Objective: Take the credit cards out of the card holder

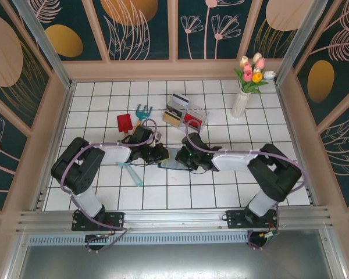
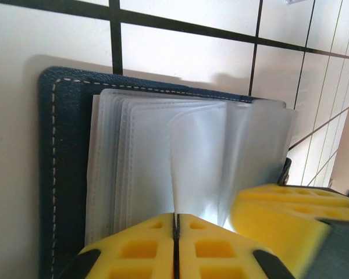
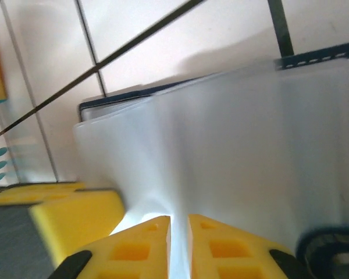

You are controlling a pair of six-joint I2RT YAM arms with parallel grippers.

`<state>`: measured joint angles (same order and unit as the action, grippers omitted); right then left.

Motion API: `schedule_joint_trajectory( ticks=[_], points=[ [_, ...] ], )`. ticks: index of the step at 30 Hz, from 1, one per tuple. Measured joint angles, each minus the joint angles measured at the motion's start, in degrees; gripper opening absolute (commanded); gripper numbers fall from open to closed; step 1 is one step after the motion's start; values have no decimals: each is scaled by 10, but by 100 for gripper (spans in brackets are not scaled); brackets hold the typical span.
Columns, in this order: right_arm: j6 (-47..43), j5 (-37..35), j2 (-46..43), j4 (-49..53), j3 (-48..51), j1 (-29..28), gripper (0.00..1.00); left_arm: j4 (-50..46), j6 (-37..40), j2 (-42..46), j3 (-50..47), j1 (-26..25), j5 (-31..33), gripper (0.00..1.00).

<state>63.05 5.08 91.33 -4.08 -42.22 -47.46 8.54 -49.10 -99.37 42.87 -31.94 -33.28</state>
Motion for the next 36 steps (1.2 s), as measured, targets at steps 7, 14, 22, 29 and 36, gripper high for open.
schedule_joint_trajectory(
  ticks=[7, 14, 22, 29, 36],
  points=[
    [1, -37, -109, 11, 14, 6, 23, 2, -2, 35, 0, -3, -3, 18],
    [3, -67, -158, 23, 35, 15, 24, 29, -14, 43, 9, -36, -36, 38],
    [8, -92, -206, 45, 63, 22, 25, 63, -29, -26, 48, -68, -50, 48],
    [10, -100, -218, 52, 68, 25, 25, 58, -33, -61, 67, -75, -38, 51],
    [1, -85, -195, 49, 67, 25, 13, 2, -8, -26, 75, -75, 17, 19]
  ],
)
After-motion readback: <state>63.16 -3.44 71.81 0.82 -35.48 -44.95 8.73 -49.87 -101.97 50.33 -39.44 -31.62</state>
